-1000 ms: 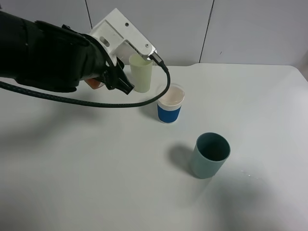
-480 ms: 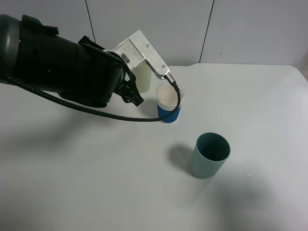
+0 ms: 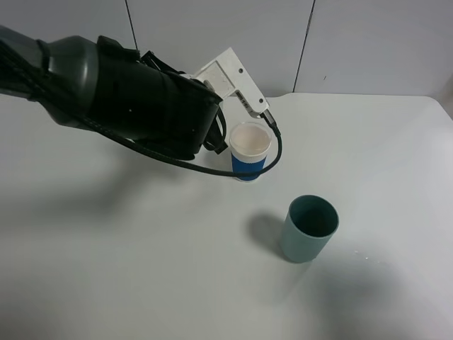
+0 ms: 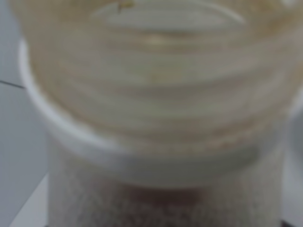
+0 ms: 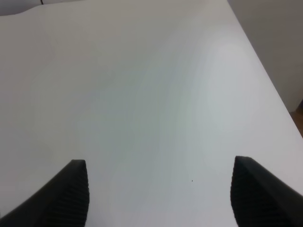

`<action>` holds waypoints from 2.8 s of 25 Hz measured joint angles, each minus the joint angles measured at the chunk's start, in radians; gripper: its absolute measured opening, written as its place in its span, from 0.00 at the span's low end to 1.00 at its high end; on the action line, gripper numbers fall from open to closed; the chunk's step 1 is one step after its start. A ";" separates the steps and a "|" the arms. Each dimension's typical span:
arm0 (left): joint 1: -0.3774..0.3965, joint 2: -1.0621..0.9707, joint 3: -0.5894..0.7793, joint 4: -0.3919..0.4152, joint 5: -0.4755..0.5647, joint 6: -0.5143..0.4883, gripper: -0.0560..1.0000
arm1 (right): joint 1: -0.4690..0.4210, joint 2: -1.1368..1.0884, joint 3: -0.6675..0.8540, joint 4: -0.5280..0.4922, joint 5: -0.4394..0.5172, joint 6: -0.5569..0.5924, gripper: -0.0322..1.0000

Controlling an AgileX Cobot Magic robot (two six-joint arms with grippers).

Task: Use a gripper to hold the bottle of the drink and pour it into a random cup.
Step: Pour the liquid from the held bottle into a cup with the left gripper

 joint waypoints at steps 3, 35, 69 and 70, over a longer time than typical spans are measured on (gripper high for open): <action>-0.002 0.045 -0.034 0.000 -0.027 0.025 0.40 | 0.000 0.000 0.000 0.000 0.000 0.000 0.65; -0.050 0.147 -0.071 0.018 -0.120 0.186 0.40 | 0.000 0.000 0.000 0.000 0.000 0.000 0.65; -0.019 0.203 -0.165 0.052 -0.177 0.256 0.40 | 0.000 0.000 0.000 0.000 0.000 0.000 0.65; -0.019 0.206 -0.166 0.049 -0.177 0.261 0.40 | 0.000 0.000 0.000 0.000 0.000 0.000 0.65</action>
